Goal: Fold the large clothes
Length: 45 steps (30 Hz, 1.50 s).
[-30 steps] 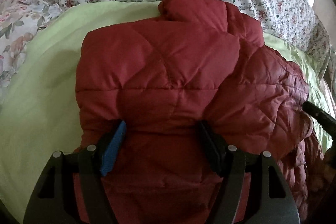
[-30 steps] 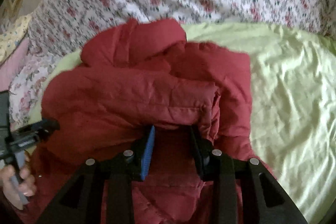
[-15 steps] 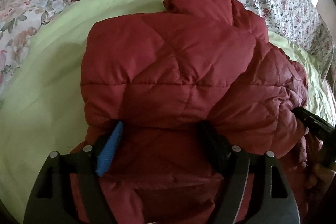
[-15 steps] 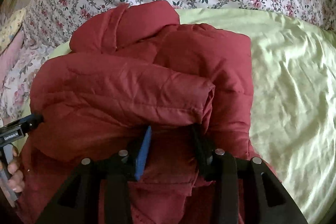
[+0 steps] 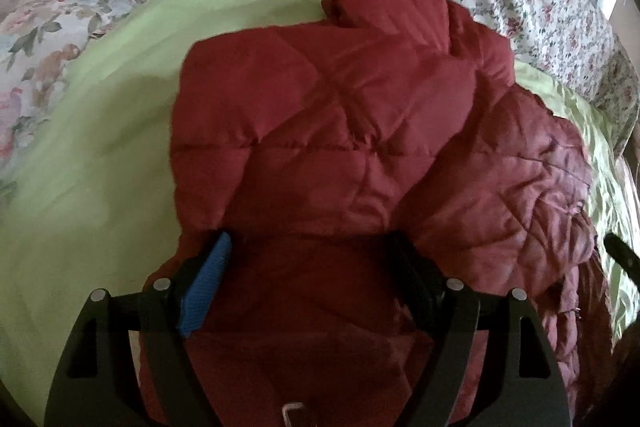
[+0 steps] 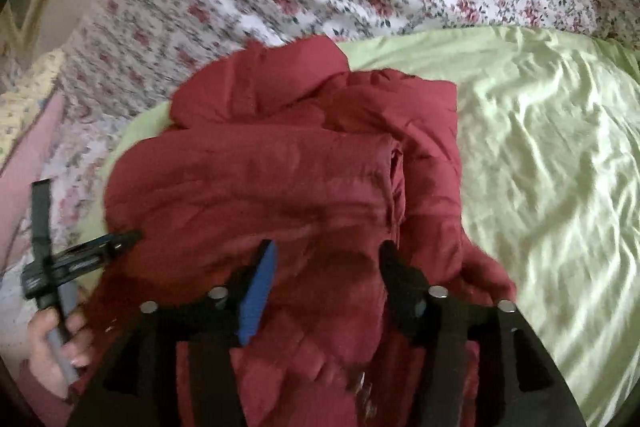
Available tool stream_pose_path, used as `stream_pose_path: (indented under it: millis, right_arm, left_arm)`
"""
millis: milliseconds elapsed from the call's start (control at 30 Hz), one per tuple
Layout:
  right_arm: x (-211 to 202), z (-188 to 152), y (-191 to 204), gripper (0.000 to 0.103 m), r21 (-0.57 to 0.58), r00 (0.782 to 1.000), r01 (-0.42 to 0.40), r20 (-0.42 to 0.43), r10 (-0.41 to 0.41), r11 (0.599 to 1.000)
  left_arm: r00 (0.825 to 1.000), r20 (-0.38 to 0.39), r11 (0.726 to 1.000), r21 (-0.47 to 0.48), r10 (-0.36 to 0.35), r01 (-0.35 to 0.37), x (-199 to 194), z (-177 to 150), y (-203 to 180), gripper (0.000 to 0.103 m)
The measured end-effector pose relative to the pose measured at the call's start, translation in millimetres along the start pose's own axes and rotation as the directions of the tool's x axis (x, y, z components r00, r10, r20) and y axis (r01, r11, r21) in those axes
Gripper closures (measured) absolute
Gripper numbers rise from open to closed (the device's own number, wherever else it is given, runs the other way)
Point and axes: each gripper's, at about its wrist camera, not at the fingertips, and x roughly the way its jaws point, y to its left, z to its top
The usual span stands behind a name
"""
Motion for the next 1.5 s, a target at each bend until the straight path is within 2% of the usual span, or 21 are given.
stream_pose_path:
  millis: [200, 300, 367, 433, 567, 700, 867, 1233, 1500]
  right_arm:
    - [-35, -27, 0, 0.043, 0.024, 0.999, -0.048, -0.007, 0.048, 0.999]
    - [-49, -38, 0, 0.043, 0.034, 0.998, -0.060, -0.011, 0.061, 0.998]
    - [-56, -46, -1, 0.036, 0.044, 0.997, -0.071, -0.016, 0.072, 0.996]
    - [-65, -55, -2, 0.033, 0.053, 0.996, -0.086, -0.020, 0.087, 0.995]
    - [-81, -74, -5, 0.031, 0.048, 0.997, -0.069, -0.032, 0.070, 0.997]
    - [-99, -92, -12, 0.031, 0.047, 0.999, -0.043, -0.029, 0.044, 0.998]
    - [-120, -110, -22, 0.030, 0.052, 0.999, -0.018, -0.027, 0.019, 0.999]
    - [-138, -129, -54, 0.029, 0.108, 0.999, 0.034, -0.032, -0.031, 0.994]
    - [-139, -135, -61, 0.029, 0.131, 0.999, 0.033, -0.035, -0.028, 0.991]
  left_arm:
    - [0.998, 0.021, 0.998, -0.038, -0.054, 0.055, -37, -28, 2, 0.023]
    - [0.995, -0.001, 0.992, -0.085, -0.098, 0.098, -53, -46, 8, 0.023]
    - [0.987, -0.005, 0.979, -0.127, -0.162, 0.160, -63, -59, 16, 0.023]
    - [0.983, -0.013, 0.973, -0.148, -0.183, 0.179, -74, -75, 23, 0.023]
    - [0.990, -0.021, 0.978, -0.158, -0.140, 0.135, -95, -102, 40, 0.023]
    - [0.991, -0.005, 0.973, -0.193, -0.133, 0.129, -113, -123, 65, 0.023]
    - [0.993, -0.030, 0.973, -0.208, -0.112, 0.103, -123, -150, 84, 0.023]
    - [0.994, -0.090, 0.989, -0.139, -0.066, 0.053, -127, -191, 82, 0.023]
    - [0.991, -0.103, 0.990, -0.118, -0.086, 0.074, -130, -200, 79, 0.023]
